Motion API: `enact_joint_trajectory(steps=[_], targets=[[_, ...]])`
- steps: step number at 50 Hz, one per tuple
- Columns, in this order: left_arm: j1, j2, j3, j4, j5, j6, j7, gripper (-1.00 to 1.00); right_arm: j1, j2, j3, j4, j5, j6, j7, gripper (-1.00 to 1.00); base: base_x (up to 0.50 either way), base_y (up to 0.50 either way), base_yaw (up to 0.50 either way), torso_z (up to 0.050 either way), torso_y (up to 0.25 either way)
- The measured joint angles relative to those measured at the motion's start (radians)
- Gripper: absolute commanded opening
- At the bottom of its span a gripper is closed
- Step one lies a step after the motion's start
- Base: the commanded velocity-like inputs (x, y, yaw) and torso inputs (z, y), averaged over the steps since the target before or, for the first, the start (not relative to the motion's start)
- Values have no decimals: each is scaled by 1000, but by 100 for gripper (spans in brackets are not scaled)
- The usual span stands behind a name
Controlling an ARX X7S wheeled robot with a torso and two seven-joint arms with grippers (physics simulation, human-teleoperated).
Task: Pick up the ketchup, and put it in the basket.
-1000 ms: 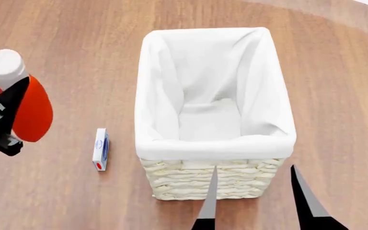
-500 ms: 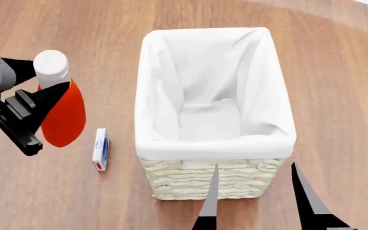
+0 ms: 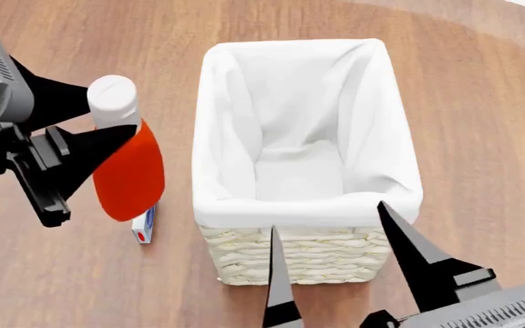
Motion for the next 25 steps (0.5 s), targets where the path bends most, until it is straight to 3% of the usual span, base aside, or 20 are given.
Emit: enact_joint_trajectory(steps=[11, 25], targets=[[-36, 33, 6, -54, -4, -7, 17, -100, 143, 80, -18, -48, 140, 132, -17, 100, 0, 0, 0, 0, 1], [-67, 58, 9, -92, -12, -21, 23, -100, 323, 85, -79, -60, 228, 256, -19, 100, 0, 0, 0, 1, 1]])
